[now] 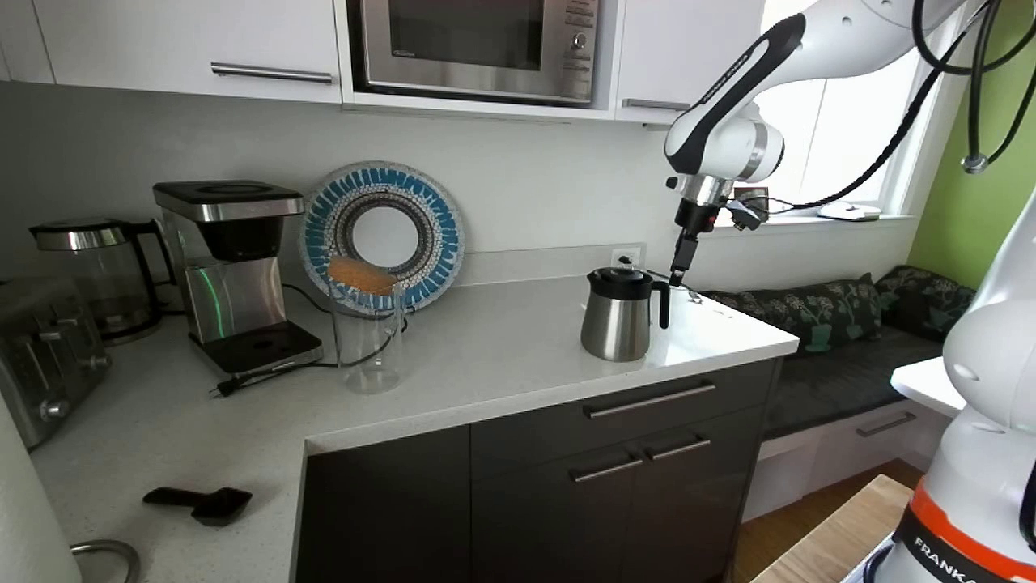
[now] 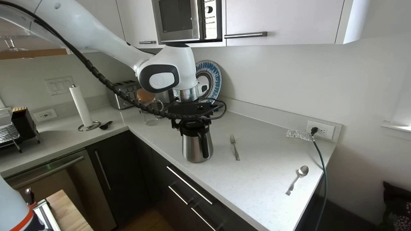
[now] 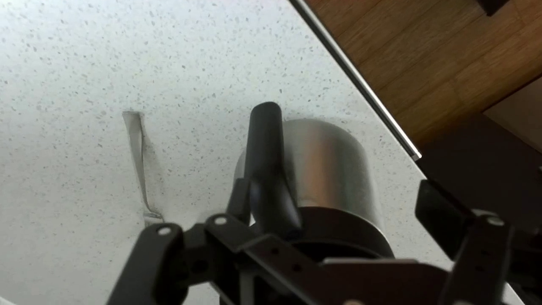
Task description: Move the kettle to the left
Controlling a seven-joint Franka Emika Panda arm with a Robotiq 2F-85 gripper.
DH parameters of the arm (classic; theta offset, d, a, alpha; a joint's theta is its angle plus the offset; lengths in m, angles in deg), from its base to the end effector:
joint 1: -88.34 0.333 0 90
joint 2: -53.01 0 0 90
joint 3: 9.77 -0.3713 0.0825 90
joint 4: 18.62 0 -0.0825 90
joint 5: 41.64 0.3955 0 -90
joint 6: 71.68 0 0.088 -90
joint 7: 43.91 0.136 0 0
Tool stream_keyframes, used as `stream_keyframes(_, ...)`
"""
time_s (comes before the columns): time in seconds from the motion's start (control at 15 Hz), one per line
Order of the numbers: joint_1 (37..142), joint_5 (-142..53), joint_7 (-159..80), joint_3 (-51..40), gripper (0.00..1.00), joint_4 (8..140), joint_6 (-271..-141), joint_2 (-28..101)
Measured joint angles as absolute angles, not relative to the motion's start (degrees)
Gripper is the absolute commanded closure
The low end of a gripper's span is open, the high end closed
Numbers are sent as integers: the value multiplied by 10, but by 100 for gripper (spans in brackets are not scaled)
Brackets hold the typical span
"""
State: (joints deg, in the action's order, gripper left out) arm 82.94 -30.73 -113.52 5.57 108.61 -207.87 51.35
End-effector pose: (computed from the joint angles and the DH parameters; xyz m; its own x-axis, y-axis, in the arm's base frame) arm 0.5238 -0.1916 0.3949 0.7340 0.6568 0.1726 0.6573 -0.7510 0.0628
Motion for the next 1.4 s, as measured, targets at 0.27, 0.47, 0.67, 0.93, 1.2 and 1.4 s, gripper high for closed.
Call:
stream_keyframes(0.27,813,-305,-1142,30,16,1053,-2079,478)
stream_keyframes(0.47,801,-305,-1148,14,51,1033,-2079,454)
stream_keyframes(0.67,789,-305,-1161,0,74,1018,-2079,434)
stream_keyframes(0.93,775,-305,-1181,-14,92,1004,-2079,420)
stream_keyframes(1.2,768,-303,-1182,-23,92,1000,-2079,417)
stream_keyframes(1.4,767,-287,-1166,-32,92,999,-2083,415)
